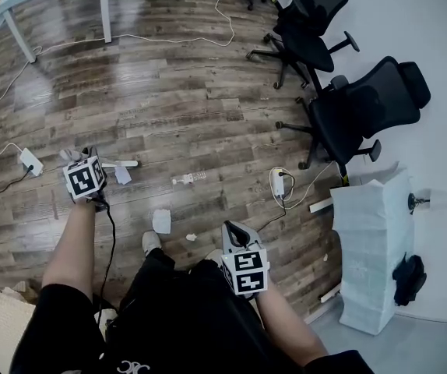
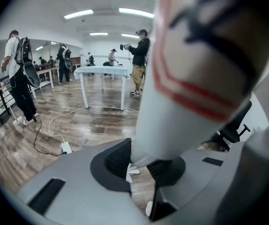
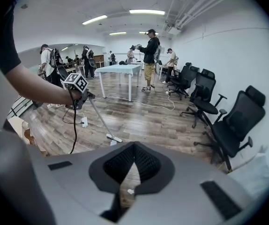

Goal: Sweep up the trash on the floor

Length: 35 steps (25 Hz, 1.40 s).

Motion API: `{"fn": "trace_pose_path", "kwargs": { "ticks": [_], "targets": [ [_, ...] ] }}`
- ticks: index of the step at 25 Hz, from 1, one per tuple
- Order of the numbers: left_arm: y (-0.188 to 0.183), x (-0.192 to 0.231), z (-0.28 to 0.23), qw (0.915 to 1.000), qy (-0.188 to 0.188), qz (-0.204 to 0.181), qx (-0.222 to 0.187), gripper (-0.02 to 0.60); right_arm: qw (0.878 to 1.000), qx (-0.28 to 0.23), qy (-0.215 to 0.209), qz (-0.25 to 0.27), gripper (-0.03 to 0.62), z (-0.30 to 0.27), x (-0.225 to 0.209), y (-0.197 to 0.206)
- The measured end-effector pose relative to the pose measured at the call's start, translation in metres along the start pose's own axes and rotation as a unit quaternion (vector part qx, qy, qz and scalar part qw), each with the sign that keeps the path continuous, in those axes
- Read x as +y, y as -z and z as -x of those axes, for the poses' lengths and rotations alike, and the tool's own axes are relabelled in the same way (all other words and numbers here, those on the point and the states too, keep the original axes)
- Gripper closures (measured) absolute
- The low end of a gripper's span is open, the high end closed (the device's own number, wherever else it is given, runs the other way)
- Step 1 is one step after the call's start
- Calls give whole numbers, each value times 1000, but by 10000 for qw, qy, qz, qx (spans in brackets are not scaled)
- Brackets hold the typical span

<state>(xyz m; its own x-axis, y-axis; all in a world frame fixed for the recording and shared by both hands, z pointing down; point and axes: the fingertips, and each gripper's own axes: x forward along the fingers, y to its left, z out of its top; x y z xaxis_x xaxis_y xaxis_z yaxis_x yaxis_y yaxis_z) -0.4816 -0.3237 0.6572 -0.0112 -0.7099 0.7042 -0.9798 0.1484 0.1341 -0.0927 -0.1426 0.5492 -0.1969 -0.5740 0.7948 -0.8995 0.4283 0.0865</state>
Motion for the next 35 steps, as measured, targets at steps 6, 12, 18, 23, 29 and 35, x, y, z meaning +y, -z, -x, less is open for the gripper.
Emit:
{"fn": "trace_pose_path", "kwargs": {
  "ticks": [6,12,18,23,29,35],
  "targets": [
    [25,-22,17,9997,132,-27,201,511,9999,-149,-76,-19,582,9,0,7],
    [55,-49,42,9992,150,-59,373,511,9993,-256,-275,17,582,25,-4,29],
    [93,-93,75,9985,101,-85,538,511,9990,-129,-420,-47,582,50,-38,75],
    [124,-128,101,9984,84,11,552,511,9985,-117,-536,-4,582,66,-67,103],
    [153,-165,122,9986,-46,94,509,511,9970,-217,-727,126,582,80,-98,131],
    [153,-190,135,9994,-120,-144,288,511,9974,-206,-689,56,582,93,-138,163]
  ]
}}
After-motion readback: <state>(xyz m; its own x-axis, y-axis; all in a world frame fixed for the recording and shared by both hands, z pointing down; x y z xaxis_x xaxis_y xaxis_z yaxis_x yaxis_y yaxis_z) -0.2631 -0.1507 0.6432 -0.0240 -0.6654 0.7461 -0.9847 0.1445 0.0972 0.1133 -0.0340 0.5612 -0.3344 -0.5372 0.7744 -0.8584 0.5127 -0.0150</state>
